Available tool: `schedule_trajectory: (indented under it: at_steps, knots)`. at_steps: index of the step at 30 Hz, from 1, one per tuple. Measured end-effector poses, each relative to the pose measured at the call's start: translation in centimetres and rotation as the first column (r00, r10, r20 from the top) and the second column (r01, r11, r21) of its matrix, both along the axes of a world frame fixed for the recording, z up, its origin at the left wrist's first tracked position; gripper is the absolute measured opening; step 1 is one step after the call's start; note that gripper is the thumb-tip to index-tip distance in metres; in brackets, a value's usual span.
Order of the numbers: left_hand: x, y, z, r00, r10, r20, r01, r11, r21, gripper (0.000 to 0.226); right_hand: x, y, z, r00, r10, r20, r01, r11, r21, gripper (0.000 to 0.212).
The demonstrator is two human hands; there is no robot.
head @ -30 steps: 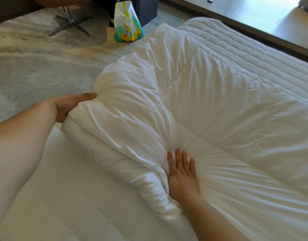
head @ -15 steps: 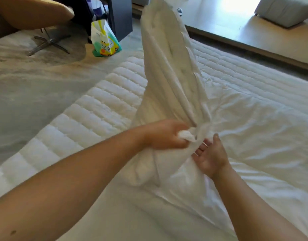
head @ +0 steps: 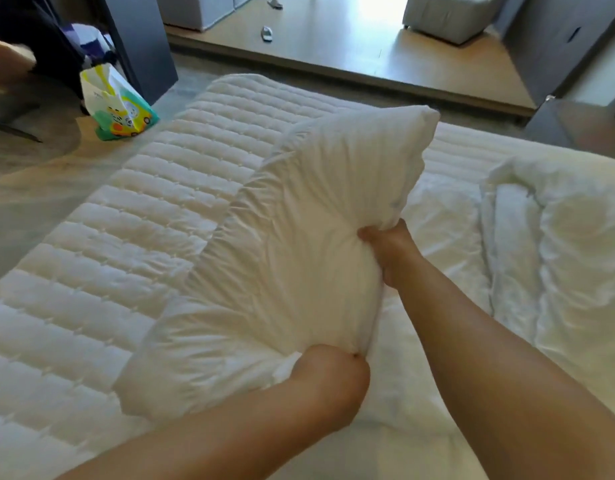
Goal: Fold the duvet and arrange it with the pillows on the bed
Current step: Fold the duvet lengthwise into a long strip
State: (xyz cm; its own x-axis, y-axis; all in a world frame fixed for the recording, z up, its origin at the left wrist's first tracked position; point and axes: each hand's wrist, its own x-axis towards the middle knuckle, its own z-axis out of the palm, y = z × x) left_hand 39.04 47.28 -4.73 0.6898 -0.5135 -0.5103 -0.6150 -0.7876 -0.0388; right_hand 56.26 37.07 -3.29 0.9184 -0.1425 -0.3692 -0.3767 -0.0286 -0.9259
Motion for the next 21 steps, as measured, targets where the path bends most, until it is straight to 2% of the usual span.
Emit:
schedule_trajectory:
  at_steps: [1, 2, 4, 7, 9, 11, 12, 14, 17, 19, 21]
  knots:
    - [-0.3, -0.5, 0.5, 1.0, 0.023, 0.005, -0.023, 1.0, -0.021, 0.058, 0.3, -0.7, 0.4, 1.0, -0.02, 0.0, 0.02, 1.0, 0.006, 0.05]
    - [-0.6, -1.1, 1.4, 0.998, 0.06, 0.019, -0.058, 0.995, -0.085, 0.065, 0.7, -1.4, 1.2, 0.999, -0.046, 0.015, 0.046, 0.999, 0.002, 0.041]
    - [-1.3, -2.7, 3.2, 0.994, 0.08, 0.069, -0.065, 0.978, -0.198, 0.074, 1.4, -3.0, 3.0, 0.991, -0.113, 0.077, 0.111, 0.993, 0.032, 0.036]
    - [-2.0, -6.1, 5.6, 0.991, 0.085, 0.103, -0.056, 0.965, -0.257, 0.081, 2.4, -6.7, 3.9, 0.976, -0.192, 0.106, 0.19, 0.981, 0.032, 0.031]
    - [-2.2, -8.8, 4.1, 0.999, 0.053, 0.013, -0.048, 0.968, -0.247, 0.077, 2.4, -10.1, 1.7, 0.979, -0.205, 0.009, 0.205, 0.975, -0.09, 0.035]
    - [-2.3, -10.8, 2.3, 0.981, 0.089, -0.174, -0.119, 0.978, -0.171, 0.076, 2.2, -13.3, -2.1, 0.973, -0.19, -0.129, 0.15, 0.951, -0.27, 0.04]
    - [-2.4, -11.4, 1.5, 0.966, 0.122, -0.229, -0.158, 0.977, -0.143, 0.076, 2.1, -14.4, -4.0, 0.969, -0.171, -0.181, 0.107, 0.941, -0.321, 0.04]
    - [-2.3, -11.9, -0.4, 0.956, 0.162, -0.247, -0.194, 0.974, -0.113, 0.076, 1.9, -15.0, -6.1, 0.965, -0.13, -0.228, 0.049, 0.942, -0.331, 0.043]
    - [-2.0, -12.1, -1.2, 0.954, 0.207, -0.218, -0.241, 0.96, -0.141, 0.078, 2.1, -14.1, -4.3, 0.979, -0.119, -0.166, 0.046, 0.92, -0.39, 0.039]
    - [-1.9, -12.2, -2.3, 0.966, 0.237, -0.108, -0.255, 0.943, -0.213, 0.083, 3.0, -13.4, -2.0, 0.993, -0.112, -0.034, 0.087, 0.904, -0.419, 0.033]
    - [-1.7, -12.6, -1.5, 0.961, 0.273, -0.046, -0.277, 0.944, -0.178, 0.089, 3.8, -12.8, 0.2, 0.987, -0.099, 0.126, 0.141, 0.909, -0.392, 0.029]
